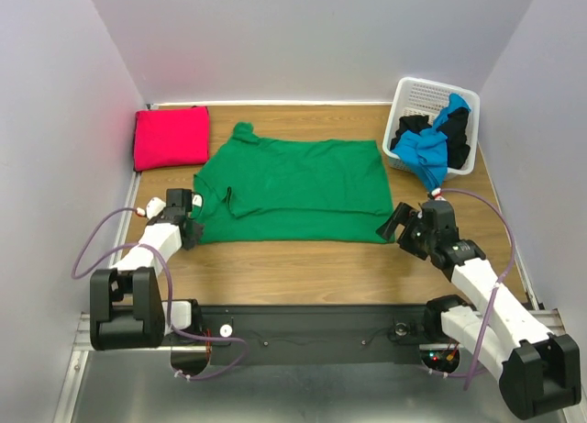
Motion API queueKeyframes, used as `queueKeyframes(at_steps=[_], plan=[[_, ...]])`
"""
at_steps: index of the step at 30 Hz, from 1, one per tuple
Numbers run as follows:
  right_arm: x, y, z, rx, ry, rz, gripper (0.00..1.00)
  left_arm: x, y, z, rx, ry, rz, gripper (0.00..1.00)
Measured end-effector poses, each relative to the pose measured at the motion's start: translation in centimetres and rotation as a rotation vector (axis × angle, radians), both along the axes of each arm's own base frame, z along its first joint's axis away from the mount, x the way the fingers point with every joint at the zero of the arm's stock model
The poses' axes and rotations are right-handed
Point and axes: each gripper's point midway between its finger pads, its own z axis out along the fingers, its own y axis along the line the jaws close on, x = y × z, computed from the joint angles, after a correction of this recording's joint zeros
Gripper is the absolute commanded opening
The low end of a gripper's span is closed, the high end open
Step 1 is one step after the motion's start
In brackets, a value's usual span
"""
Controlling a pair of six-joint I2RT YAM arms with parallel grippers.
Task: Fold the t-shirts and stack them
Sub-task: Fold the tshirt
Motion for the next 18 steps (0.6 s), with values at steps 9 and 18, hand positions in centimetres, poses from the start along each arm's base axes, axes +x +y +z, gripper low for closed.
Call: queueKeyframes(at_steps=[9,18], plan=[[0.4,0.1,1.1,0.001,-0.025,0.004,1.0,-2.4,1.0,1.8,0.012,0.035,0.099,0.9],[0.5,-0.4,0.4,-0.025,0.008,-0.014,1.0,3.2,-5.3,8.3,-0.107,-0.22,-0.134,0.99]])
